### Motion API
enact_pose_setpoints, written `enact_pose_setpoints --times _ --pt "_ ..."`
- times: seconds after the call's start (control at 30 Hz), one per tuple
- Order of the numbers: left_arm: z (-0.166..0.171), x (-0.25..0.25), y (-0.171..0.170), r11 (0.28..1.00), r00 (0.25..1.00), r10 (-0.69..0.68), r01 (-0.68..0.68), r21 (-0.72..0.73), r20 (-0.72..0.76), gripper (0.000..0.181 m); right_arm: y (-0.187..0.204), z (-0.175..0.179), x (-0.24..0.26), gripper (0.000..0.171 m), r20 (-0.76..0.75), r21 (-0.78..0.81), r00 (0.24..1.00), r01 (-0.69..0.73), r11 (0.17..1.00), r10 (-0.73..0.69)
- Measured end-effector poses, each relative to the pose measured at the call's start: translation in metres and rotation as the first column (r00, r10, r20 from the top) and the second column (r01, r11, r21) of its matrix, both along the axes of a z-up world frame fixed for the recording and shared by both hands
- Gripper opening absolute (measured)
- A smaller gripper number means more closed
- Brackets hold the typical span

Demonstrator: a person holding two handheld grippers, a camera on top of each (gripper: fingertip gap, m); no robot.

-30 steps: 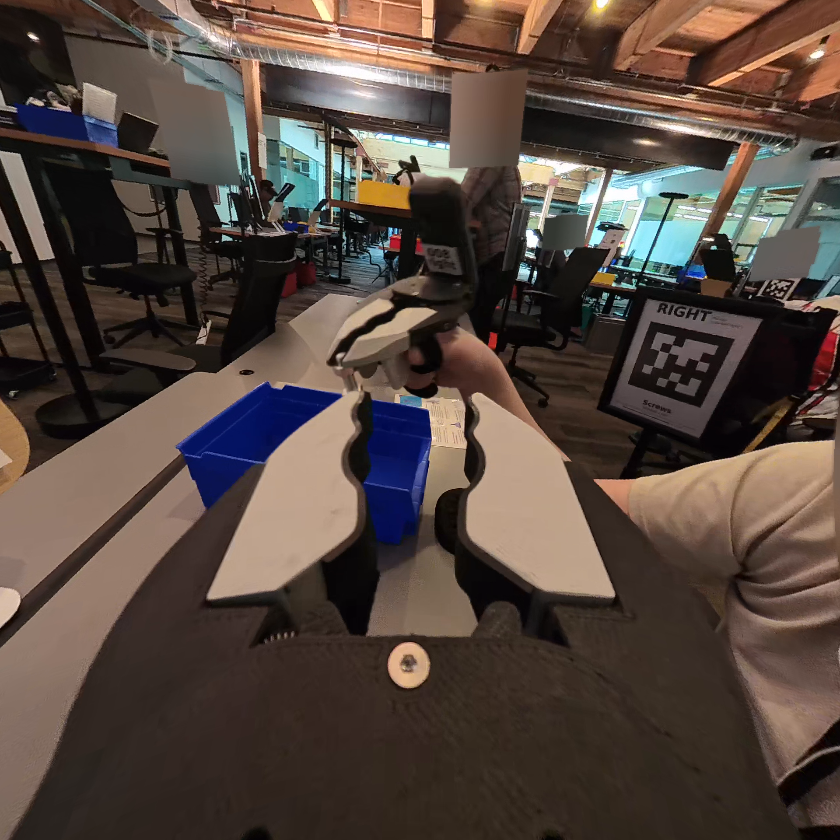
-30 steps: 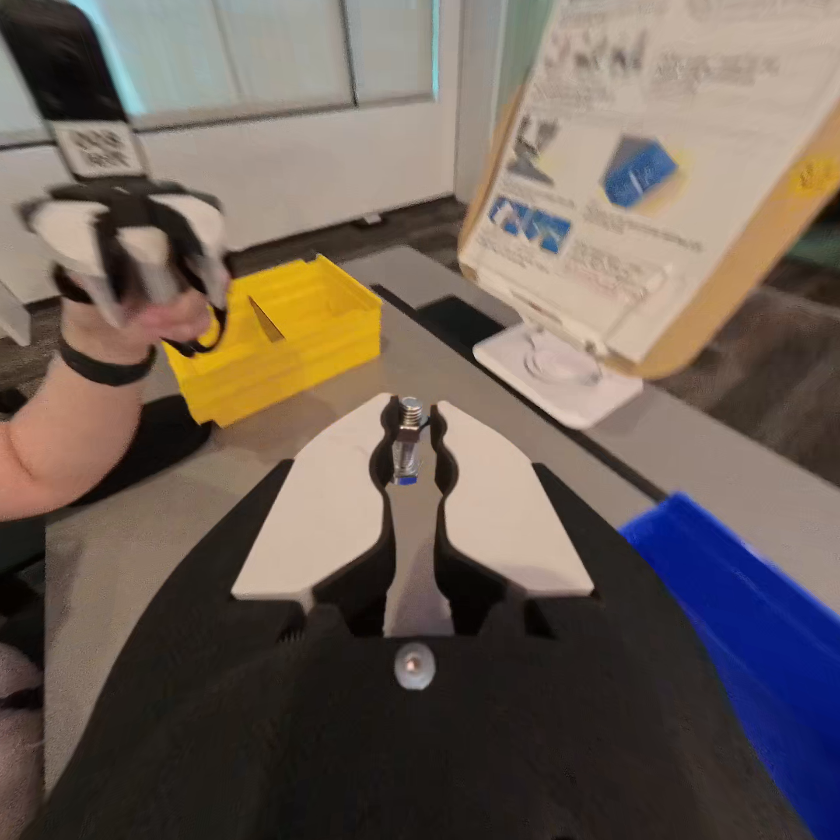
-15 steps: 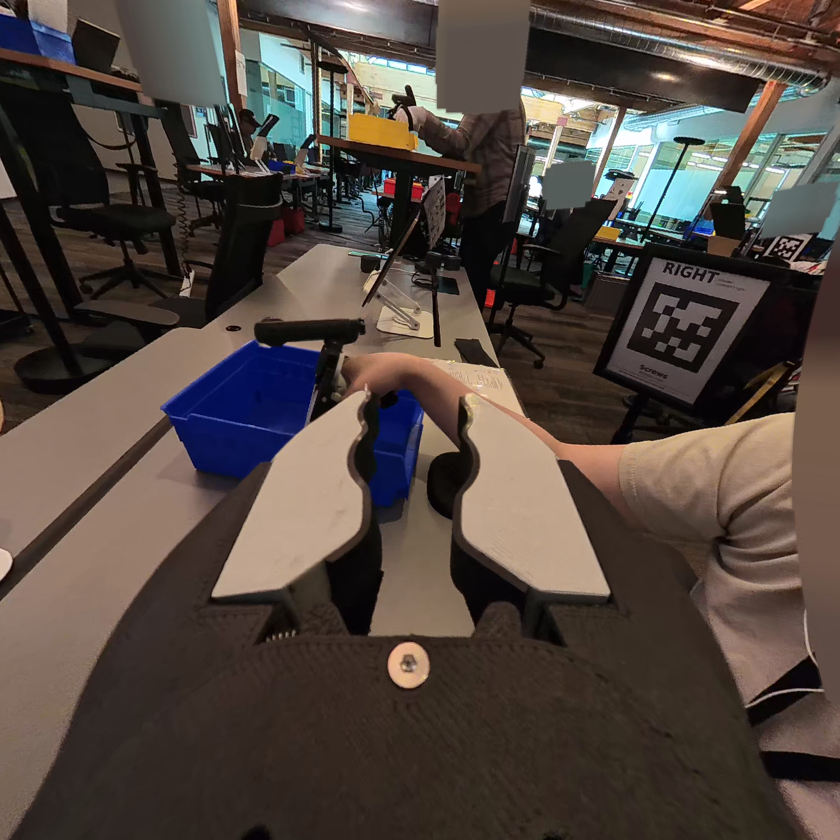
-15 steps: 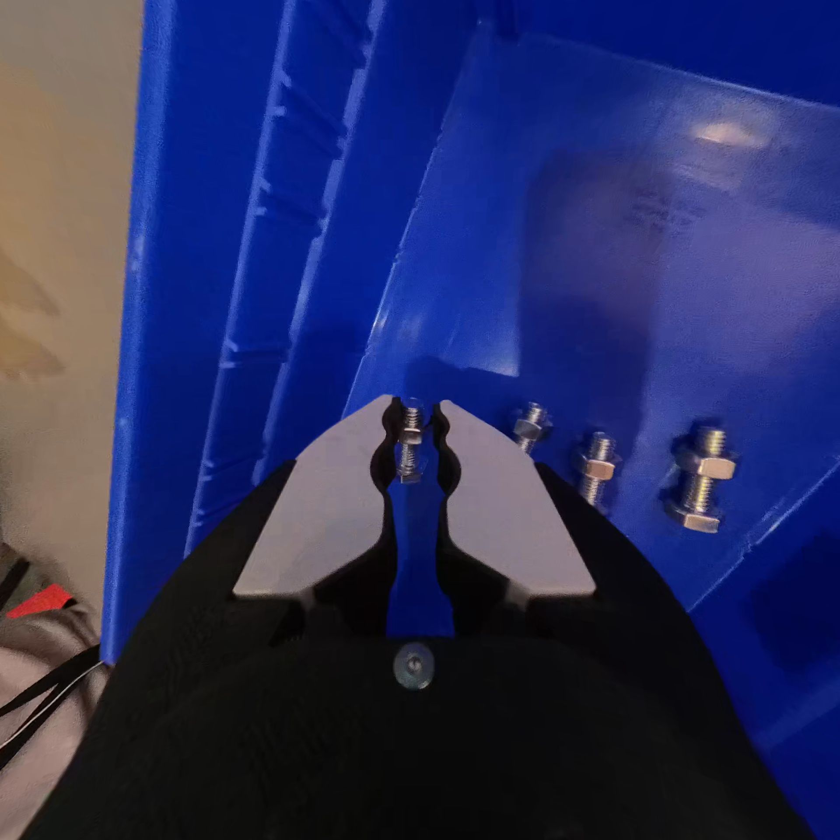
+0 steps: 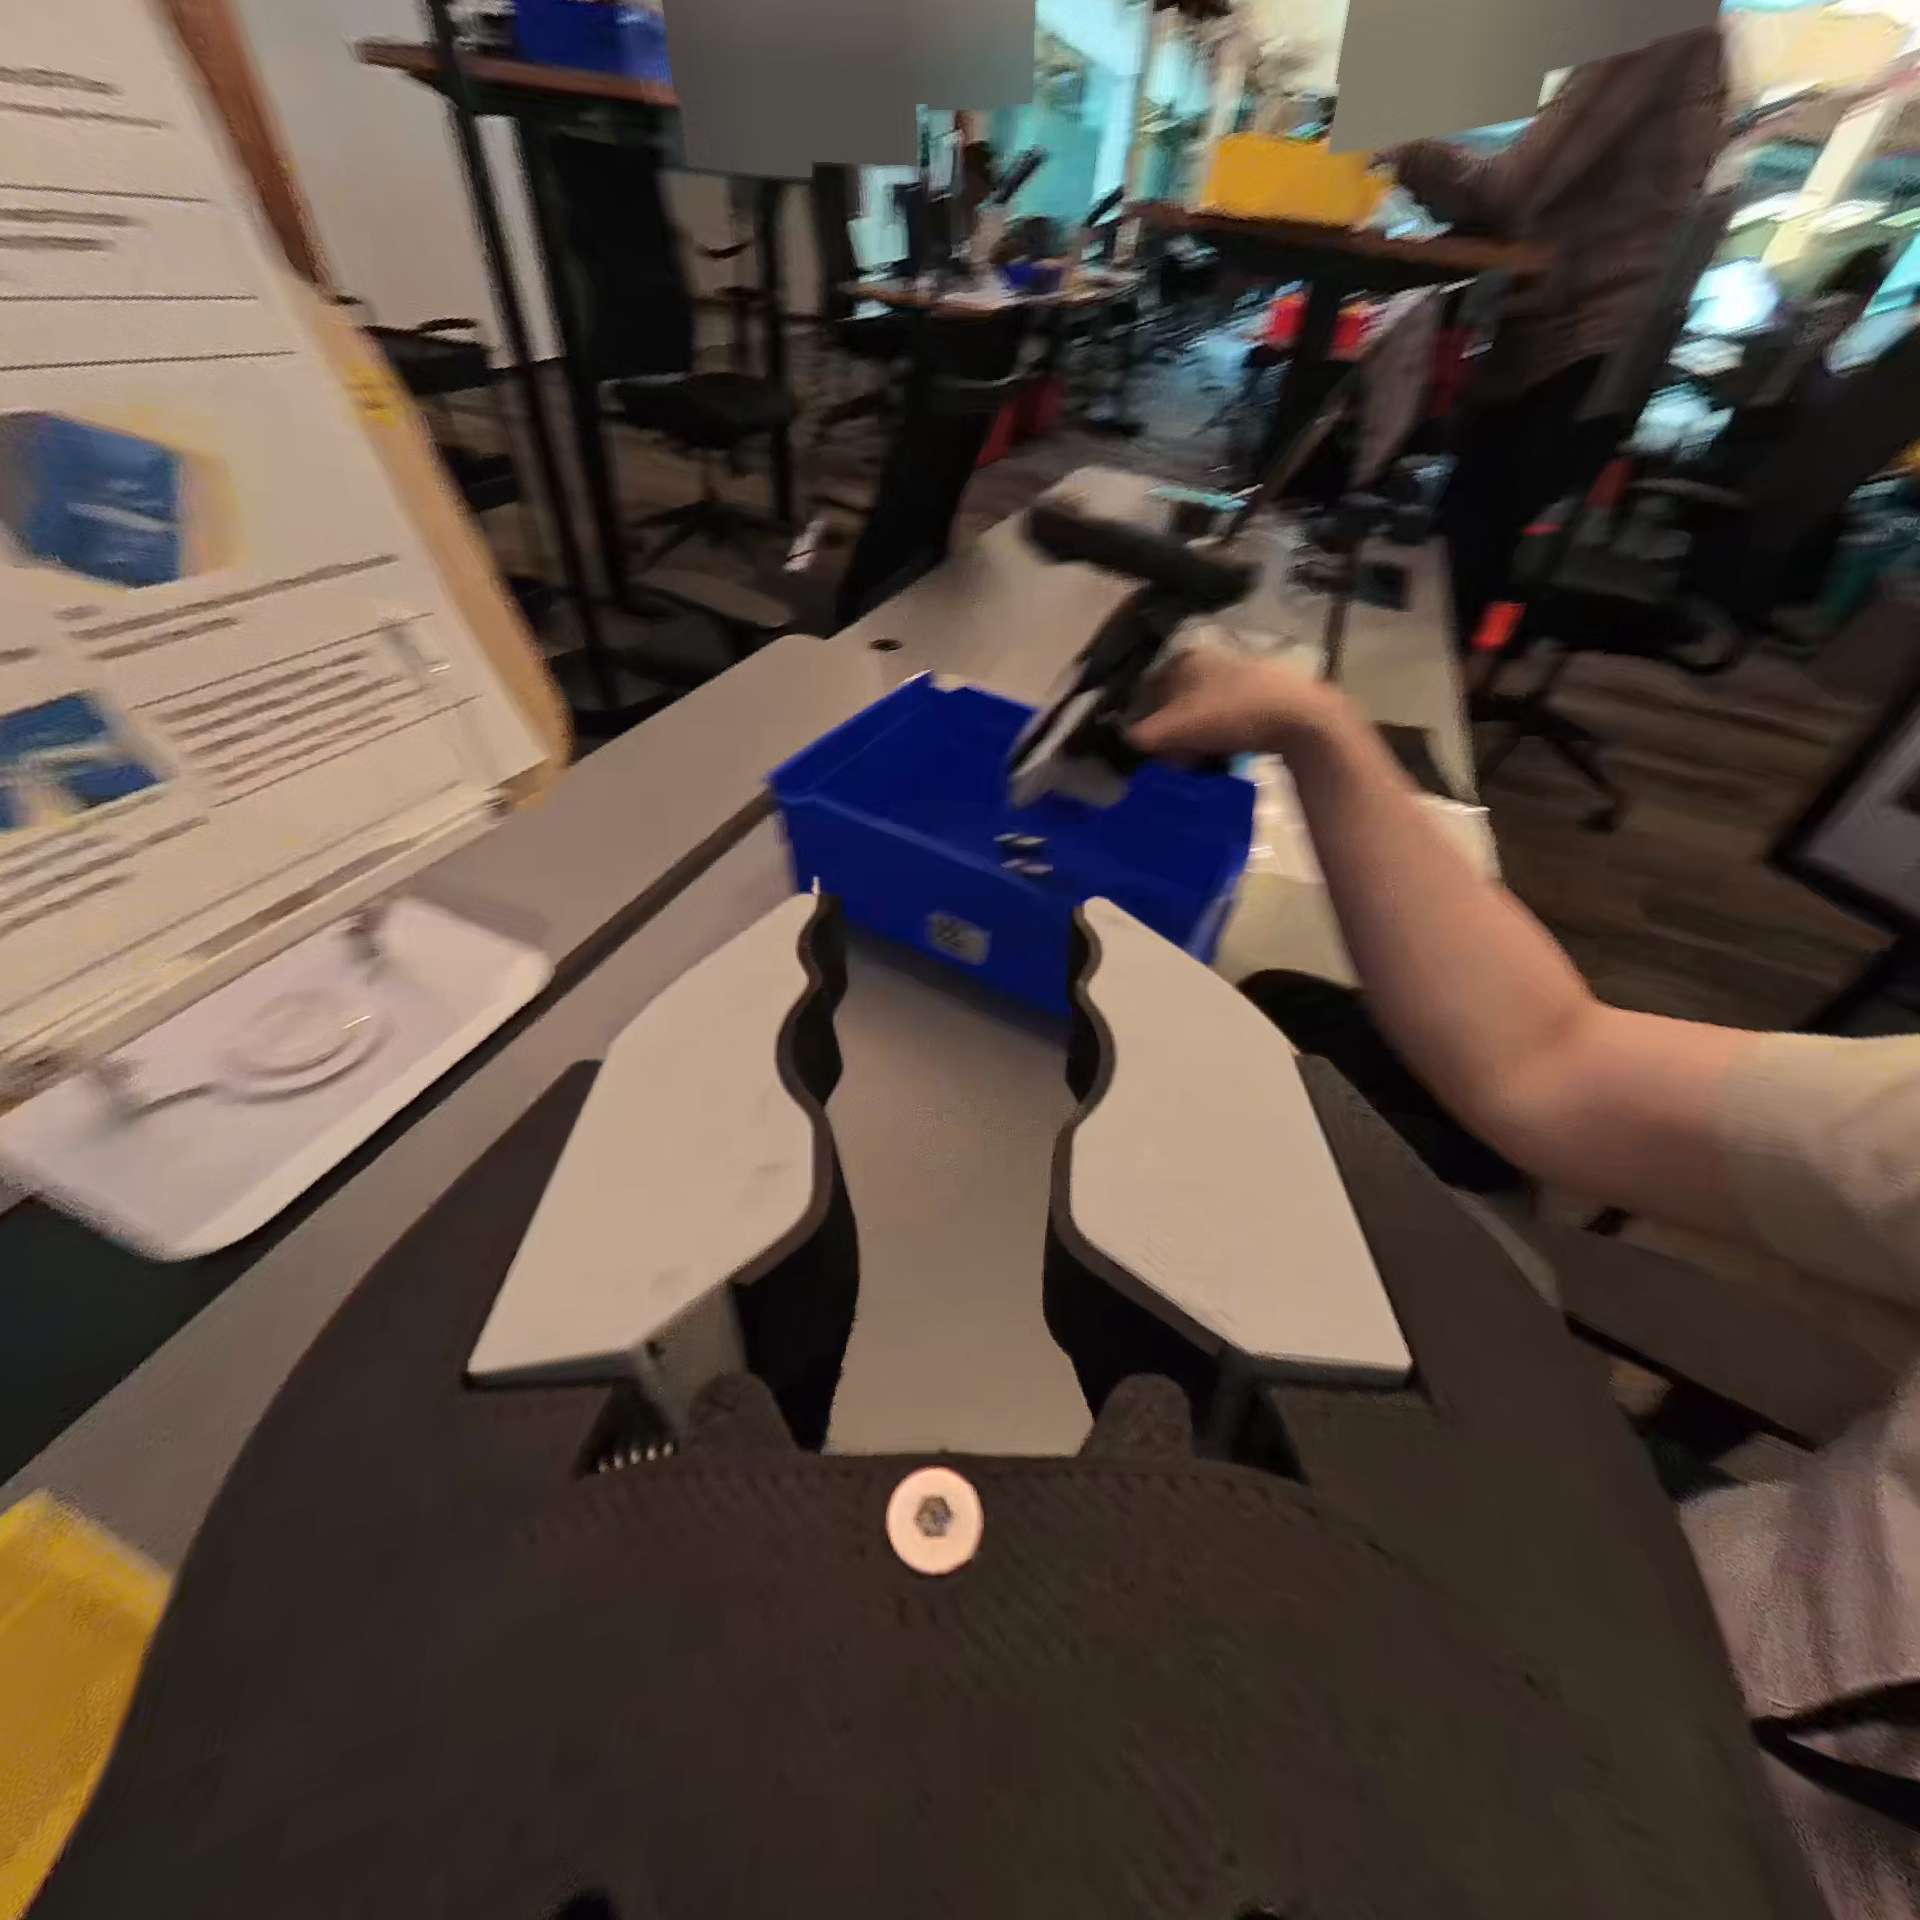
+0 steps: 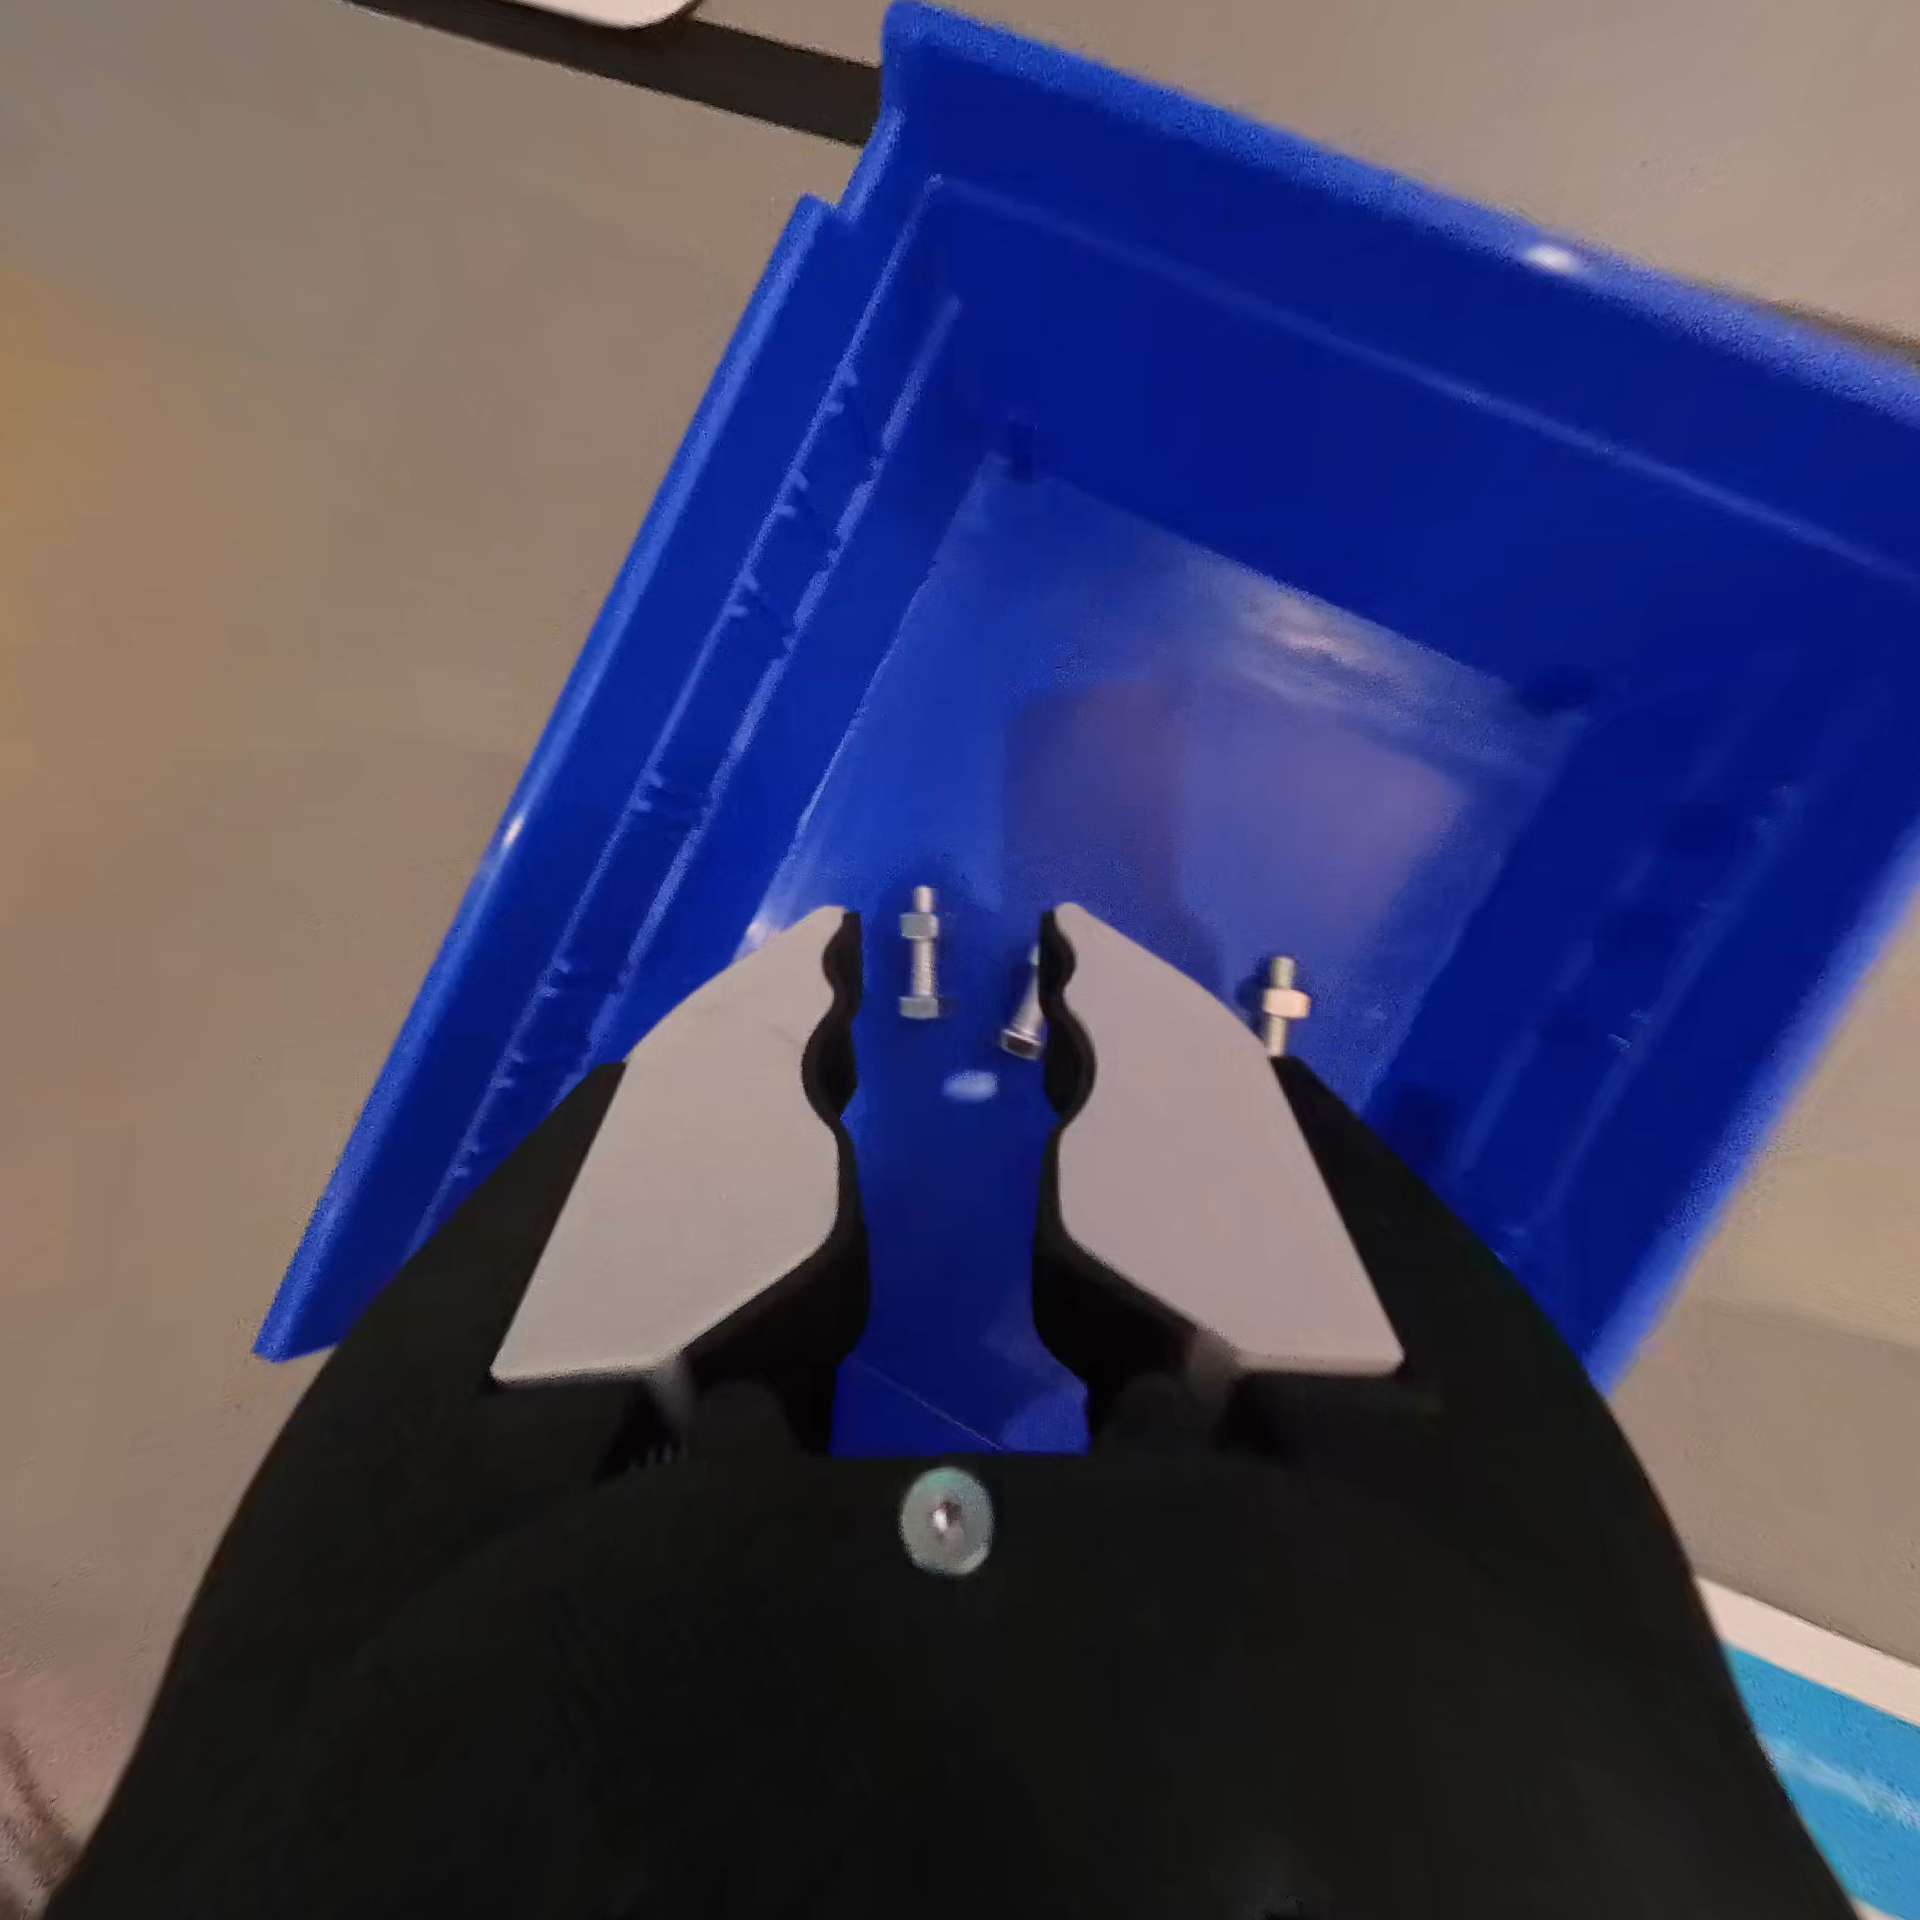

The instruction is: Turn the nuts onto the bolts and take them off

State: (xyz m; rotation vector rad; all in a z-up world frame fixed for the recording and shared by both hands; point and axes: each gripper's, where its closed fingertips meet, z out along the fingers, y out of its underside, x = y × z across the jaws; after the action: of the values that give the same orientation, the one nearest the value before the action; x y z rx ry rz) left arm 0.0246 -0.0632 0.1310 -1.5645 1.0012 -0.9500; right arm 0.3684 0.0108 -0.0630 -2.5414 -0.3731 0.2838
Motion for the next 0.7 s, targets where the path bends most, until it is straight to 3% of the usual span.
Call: enact_pose_setpoints --times 0.13,0.23,0.33,0.47,0.57,0.7 --pt "-0.01 -0.092 0.026 0.916 0.907 0.395 -0.402 -0.021 -0.145 0.041 -0.032 0.018 0.065 0.047 0.183 0.056 0.973 0.132 0.99 -0.14" --pt "-0.028 -0.155 0.026 0.817 0.826 0.525 -0.557 -0.148 -0.205 0.039 -0.054 0.006 0.114 0.046 0.261 0.02 0.922 0.292 0.956 -0.287" --pt "-0.048 -0.231 0.033 0.622 0.632 0.716 -0.77 -0.141 -0.295 0.05 -0.064 -0.013 0.127 0.031 0.201 -0.058 0.919 0.356 0.933 -0.339" --pt "-0.096 -0.319 0.024 0.334 0.386 0.795 -0.922 -0.194 -0.468 0.066 -0.063 -0.027 0.116 0.019 0.079 -0.164 0.931 0.364 0.917 -0.356" --pt "-0.135 -0.345 0.021 0.258 0.393 0.745 -0.915 -0.311 -0.539 0.062 -0.062 -0.033 0.112 0.016 0.048 -0.215 0.926 0.377 0.901 -0.375" --pt "-0.182 -0.346 0.023 0.218 0.491 0.632 -0.855 -0.47 -0.6 0.046 -0.062 -0.044 0.106 0.015 0.024 -0.283 0.926 0.368 0.886 -0.377"
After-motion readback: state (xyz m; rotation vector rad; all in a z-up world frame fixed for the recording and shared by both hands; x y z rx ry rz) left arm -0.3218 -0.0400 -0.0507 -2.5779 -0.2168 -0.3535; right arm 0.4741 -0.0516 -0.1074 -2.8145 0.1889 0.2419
